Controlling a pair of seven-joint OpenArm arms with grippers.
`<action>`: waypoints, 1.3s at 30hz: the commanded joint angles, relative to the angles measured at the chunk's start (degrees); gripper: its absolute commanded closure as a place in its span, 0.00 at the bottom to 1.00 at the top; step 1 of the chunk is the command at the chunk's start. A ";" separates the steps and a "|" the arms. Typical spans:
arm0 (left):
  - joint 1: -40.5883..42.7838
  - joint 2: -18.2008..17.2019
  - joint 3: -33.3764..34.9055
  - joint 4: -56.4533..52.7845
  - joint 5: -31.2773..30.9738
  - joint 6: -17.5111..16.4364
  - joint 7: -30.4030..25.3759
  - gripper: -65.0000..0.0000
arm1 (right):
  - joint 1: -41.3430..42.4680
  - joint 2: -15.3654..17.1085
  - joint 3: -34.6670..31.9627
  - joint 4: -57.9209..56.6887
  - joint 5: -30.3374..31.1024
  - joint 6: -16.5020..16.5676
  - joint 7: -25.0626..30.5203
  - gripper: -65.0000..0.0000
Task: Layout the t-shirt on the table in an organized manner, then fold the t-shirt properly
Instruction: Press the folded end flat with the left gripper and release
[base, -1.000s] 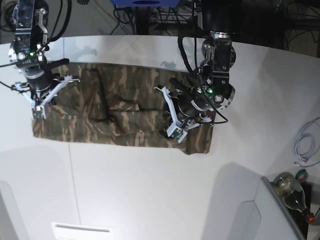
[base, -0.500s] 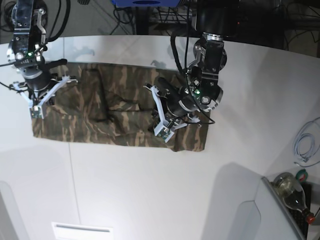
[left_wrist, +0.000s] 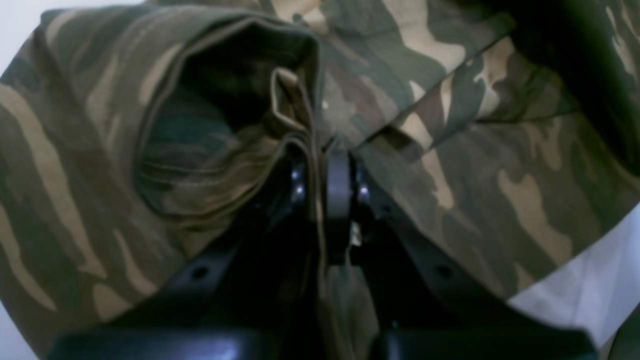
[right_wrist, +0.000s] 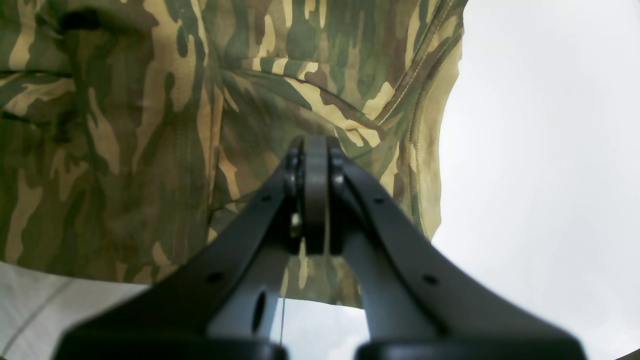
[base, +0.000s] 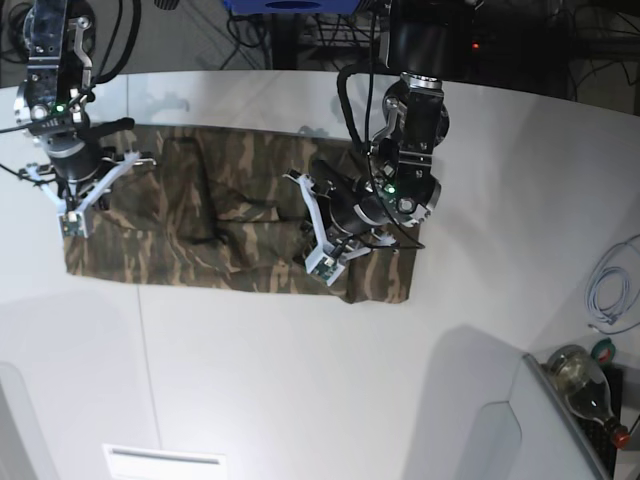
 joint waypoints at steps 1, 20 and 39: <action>-1.17 0.82 0.13 0.71 -0.89 0.07 -0.95 1.00 | 0.39 0.53 0.08 0.98 0.27 0.03 1.01 1.00; -1.26 0.91 0.66 0.45 -0.80 0.07 -0.95 0.78 | 0.83 0.53 -0.19 0.98 0.27 0.03 1.01 1.00; -0.03 0.91 14.37 4.23 -0.89 0.07 -0.77 0.66 | 1.09 0.53 0.17 0.98 0.27 0.03 0.92 1.00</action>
